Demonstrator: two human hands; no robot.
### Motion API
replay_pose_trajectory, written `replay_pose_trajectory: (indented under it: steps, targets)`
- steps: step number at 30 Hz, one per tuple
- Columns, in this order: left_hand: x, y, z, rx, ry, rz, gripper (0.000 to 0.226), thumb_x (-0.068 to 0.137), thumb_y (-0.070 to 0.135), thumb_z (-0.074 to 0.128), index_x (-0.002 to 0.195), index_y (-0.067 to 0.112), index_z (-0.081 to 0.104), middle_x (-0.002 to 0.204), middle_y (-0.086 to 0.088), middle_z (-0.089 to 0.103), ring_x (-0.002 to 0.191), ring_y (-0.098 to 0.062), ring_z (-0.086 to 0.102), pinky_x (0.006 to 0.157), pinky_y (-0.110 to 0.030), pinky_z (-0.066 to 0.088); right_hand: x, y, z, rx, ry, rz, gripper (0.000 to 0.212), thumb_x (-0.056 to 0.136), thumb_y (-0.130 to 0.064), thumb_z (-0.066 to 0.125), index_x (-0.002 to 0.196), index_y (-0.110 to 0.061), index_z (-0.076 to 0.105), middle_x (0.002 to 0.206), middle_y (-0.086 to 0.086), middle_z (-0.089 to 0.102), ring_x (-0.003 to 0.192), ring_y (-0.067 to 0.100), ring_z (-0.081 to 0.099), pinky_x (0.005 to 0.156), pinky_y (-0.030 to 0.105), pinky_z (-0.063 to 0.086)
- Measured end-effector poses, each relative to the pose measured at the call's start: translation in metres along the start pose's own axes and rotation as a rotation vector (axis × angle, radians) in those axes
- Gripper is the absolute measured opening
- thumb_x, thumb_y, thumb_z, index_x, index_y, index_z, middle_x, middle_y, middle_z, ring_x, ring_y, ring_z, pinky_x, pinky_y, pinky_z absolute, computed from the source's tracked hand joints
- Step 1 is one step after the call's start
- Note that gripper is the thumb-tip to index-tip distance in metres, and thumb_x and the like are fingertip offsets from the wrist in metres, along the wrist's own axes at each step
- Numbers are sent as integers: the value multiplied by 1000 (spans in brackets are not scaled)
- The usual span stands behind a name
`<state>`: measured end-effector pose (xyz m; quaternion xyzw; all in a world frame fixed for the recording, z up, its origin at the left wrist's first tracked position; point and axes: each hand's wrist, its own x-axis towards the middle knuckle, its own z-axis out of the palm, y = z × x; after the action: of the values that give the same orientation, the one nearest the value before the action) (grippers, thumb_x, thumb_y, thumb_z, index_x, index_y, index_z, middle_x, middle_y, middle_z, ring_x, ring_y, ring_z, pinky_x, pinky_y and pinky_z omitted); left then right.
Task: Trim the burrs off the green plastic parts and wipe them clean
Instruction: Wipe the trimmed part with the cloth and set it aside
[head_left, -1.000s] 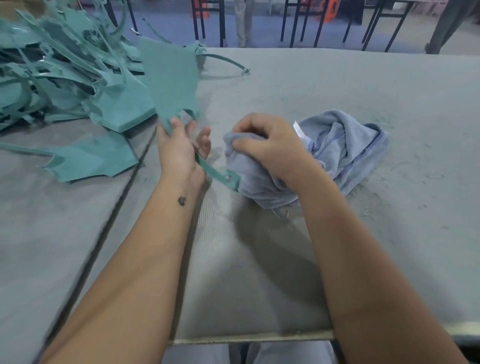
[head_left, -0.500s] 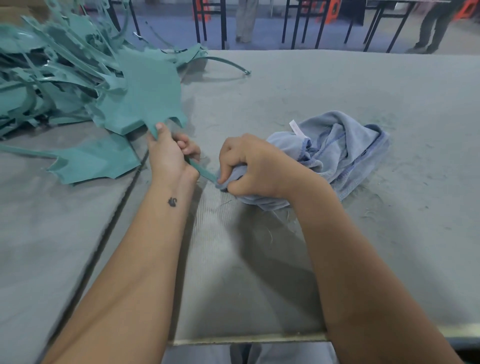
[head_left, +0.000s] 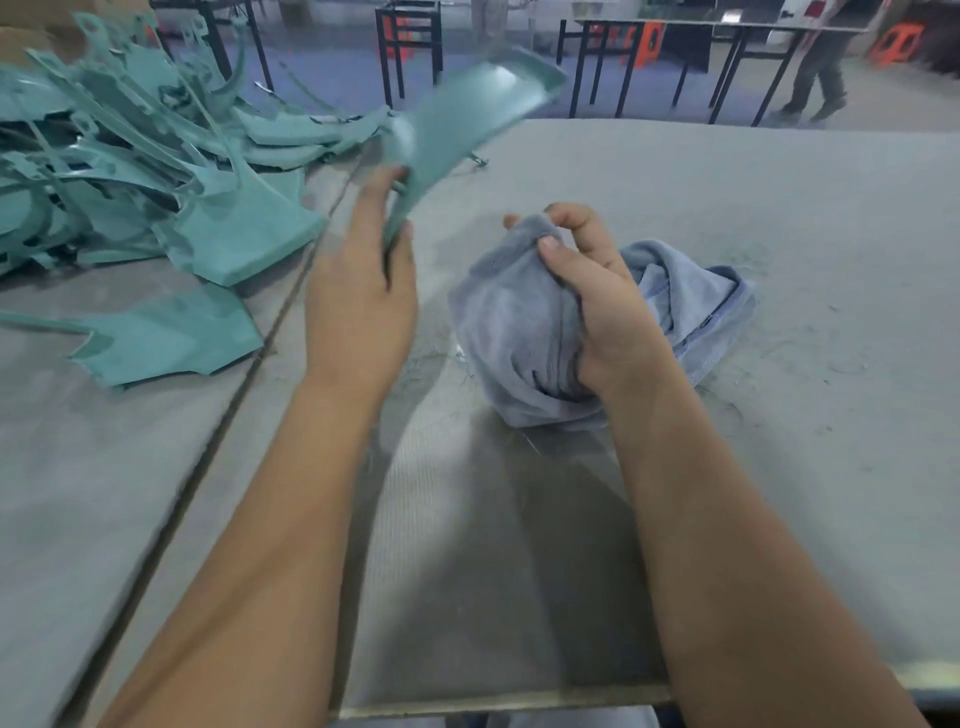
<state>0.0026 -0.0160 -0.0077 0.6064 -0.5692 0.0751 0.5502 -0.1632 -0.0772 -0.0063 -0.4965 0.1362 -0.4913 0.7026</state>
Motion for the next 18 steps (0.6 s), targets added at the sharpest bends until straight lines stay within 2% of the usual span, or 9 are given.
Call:
replay_pose_trajectory:
  steps: [3, 6, 7, 9, 10, 12, 14, 16, 18]
  targets:
    - [-7, 12, 13, 180, -191, 77, 46, 101, 24, 42, 146, 30, 38, 77, -8, 59, 70, -34, 56, 61, -40, 45, 0, -1, -3, 95, 19, -48, 10, 96, -7, 48, 96, -16, 52, 98, 11, 63, 87, 25, 61, 83, 37, 51]
    - [-9, 16, 17, 104, -303, 11, 46, 101, 36, 40, 147, 40, 34, 63, 8, 52, 65, -18, 52, 63, -34, 42, 1, 0, -4, 106, 117, -92, 6, 96, -10, 49, 95, -15, 51, 86, 8, 62, 76, 22, 61, 72, 32, 54]
    - [-11, 16, 16, -8, -326, -56, 39, 101, 43, 36, 140, 44, 42, 59, 10, 51, 61, -8, 50, 63, -28, 41, 2, 0, -4, 102, 147, -100, 6, 96, -10, 48, 95, -15, 51, 84, 7, 61, 75, 21, 61, 70, 32, 54]
    - [-13, 18, 16, -303, -326, -230, 24, 99, 48, 32, 101, 46, 56, 56, 14, 48, 54, -1, 42, 58, -21, 37, 4, 1, -5, 90, 187, -97, 7, 98, -10, 47, 96, -16, 50, 85, 6, 62, 76, 22, 61, 72, 33, 54]
    - [-12, 19, 16, -400, -312, -296, 26, 100, 43, 35, 84, 41, 54, 54, 15, 44, 52, -2, 38, 55, -21, 34, 4, 1, -5, 79, 202, -91, 8, 99, -10, 47, 97, -17, 51, 86, 7, 63, 78, 23, 61, 73, 34, 54]
    - [-9, 22, 13, -440, -295, -329, 32, 101, 28, 44, 72, 33, 56, 54, 14, 40, 52, -4, 34, 52, -23, 30, 5, 1, -3, 26, 253, -84, 10, 100, -10, 47, 98, -18, 51, 84, 5, 66, 77, 22, 63, 72, 33, 55]
    - [-4, 21, 9, -415, -249, -319, 24, 97, 22, 54, 82, 37, 65, 62, 10, 51, 58, -7, 41, 56, -24, 36, 5, 0, -1, -92, 361, -99, 11, 100, -12, 48, 96, -21, 52, 75, -1, 67, 70, 16, 63, 65, 28, 54]
    - [0, 16, 5, -375, -241, -349, 12, 96, 20, 59, 95, 32, 63, 65, 4, 59, 55, -8, 49, 58, -22, 42, 3, -3, 0, -297, 518, -138, 12, 100, -16, 50, 92, -25, 52, 60, -17, 61, 57, 2, 58, 54, 17, 47]
    - [0, 10, 0, -444, -353, -425, 7, 98, 16, 55, 99, 22, 56, 61, 6, 61, 47, -8, 52, 49, -21, 43, 3, -5, -2, -512, 635, -223, 16, 98, -17, 51, 88, -29, 51, 51, -29, 52, 50, -9, 50, 50, 8, 41]
